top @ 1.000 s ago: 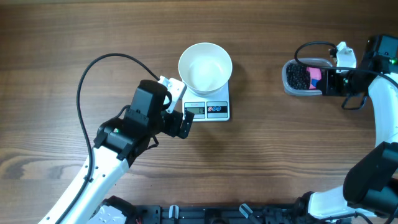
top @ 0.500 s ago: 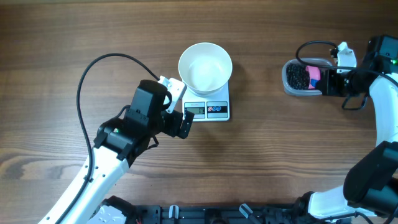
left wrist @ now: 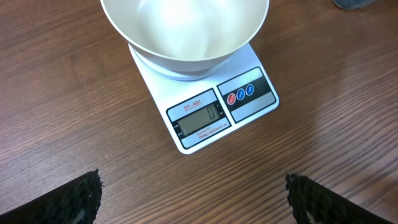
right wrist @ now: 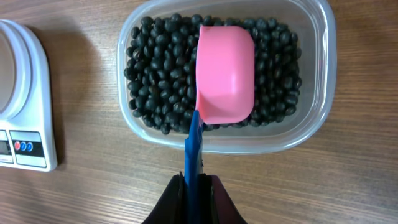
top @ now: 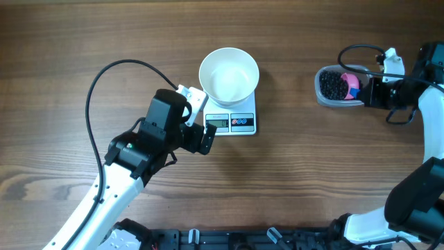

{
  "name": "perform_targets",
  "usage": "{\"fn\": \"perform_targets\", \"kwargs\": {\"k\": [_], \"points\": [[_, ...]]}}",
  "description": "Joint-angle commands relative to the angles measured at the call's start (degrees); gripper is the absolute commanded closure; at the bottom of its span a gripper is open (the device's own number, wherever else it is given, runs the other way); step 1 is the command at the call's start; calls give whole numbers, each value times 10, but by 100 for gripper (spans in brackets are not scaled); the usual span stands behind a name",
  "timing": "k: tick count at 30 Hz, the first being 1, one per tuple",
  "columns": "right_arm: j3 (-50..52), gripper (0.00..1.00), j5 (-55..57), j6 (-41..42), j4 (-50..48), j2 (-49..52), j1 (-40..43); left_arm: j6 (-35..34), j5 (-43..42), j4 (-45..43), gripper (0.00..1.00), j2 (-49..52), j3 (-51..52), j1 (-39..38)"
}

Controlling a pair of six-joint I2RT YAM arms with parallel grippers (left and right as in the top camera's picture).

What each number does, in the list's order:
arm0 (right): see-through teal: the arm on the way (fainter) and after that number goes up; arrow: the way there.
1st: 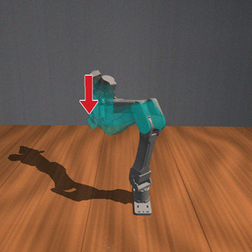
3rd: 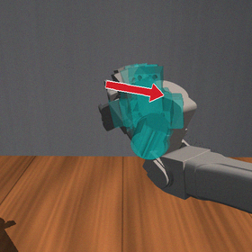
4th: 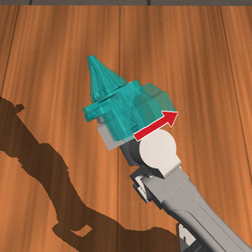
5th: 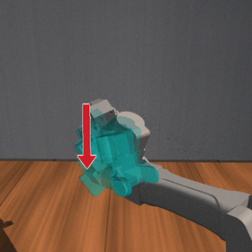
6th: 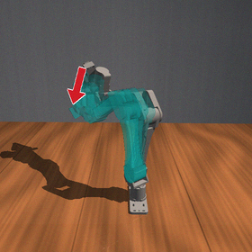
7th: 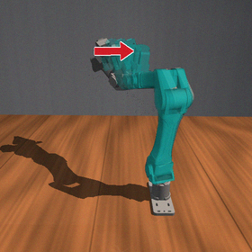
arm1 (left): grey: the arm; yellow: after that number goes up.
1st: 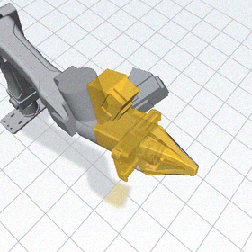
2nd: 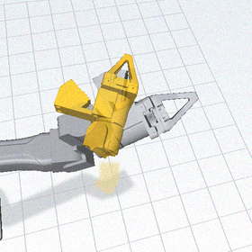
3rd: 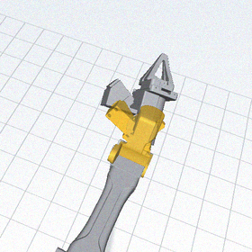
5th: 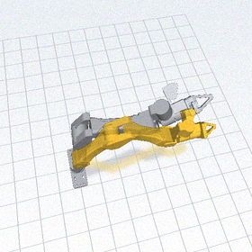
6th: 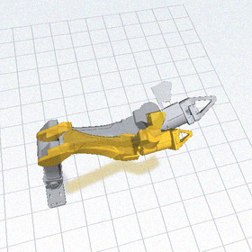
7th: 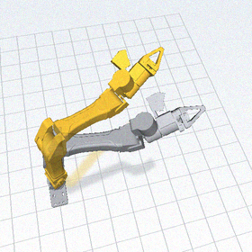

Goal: Scoop item into bowl and weigh 150g on scale

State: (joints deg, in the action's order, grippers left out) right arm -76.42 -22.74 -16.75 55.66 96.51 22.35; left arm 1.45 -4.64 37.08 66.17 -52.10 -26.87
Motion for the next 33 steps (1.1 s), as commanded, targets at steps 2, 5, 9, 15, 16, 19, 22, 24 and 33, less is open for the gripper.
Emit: {"fn": "perform_targets", "kwargs": {"k": [2,5,9,15,16,19,22,24,33], "points": [[3,96,-31,16,-11,12,0,11,-11,0,0,-6,-1,0],[3,96,-31,33,-2,16,0,11,-11,0,0,-6,-1,0],[4,96,-33,34,0,16,0,11,-11,0,0,-6,-1,0],[4,96,-43,50,2,16,0,11,-11,0,0,-6,-1,0],[4,96,-43,46,9,16,0,11,-11,0,0,-6,-1,0],[4,96,-43,39,-5,16,0,11,-11,0,0,-6,-1,0],[4,96,-47,52,-21,16,0,11,-11,0,0,-6,-1,0],[4,96,-48,45,-1,16,0,11,-11,0,0,-6,-1,0],[4,96,-82,63,-29,16,0,11,-11,0,0,-6,-1,0]]}}
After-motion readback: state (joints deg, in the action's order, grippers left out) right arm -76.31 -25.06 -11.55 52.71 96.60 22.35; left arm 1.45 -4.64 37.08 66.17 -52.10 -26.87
